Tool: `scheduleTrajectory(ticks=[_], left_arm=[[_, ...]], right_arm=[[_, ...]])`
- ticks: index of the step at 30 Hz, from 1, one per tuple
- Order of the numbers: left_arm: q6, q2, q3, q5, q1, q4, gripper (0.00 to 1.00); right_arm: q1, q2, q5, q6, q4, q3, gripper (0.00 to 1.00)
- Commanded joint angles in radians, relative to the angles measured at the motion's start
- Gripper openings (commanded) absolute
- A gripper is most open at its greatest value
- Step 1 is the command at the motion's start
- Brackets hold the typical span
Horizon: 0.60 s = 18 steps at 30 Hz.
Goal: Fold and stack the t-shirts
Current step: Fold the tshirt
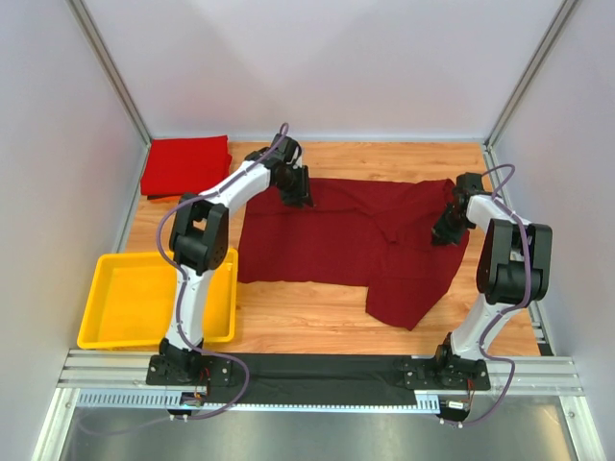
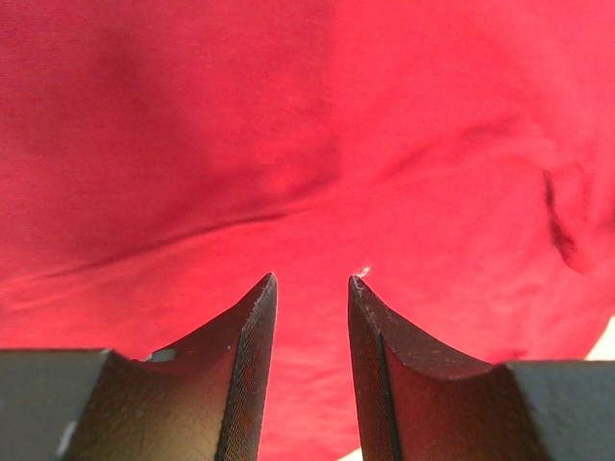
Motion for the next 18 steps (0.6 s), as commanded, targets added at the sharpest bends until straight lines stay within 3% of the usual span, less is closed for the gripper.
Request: scheduleTrajectory(ticks=[1, 11, 18], left_arm=[[0.023, 0.022, 0.034, -0.042, 0.040, -0.044, 0.43], [0.023, 0.083, 0.086, -0.085, 0.133, -0.053, 0.43], [0.038, 0.147, 0.126, -0.117, 0.147, -0.096, 0.43]], right_arm=[[0.001, -0.047, 0.007, 0.001, -0.017, 0.014, 0.00], [0.001, -0.082, 0.026, 0.038, -0.126, 0.054, 0.00], [0.001, -0.132, 0.046, 0.098, -0.128, -0.021, 0.00]])
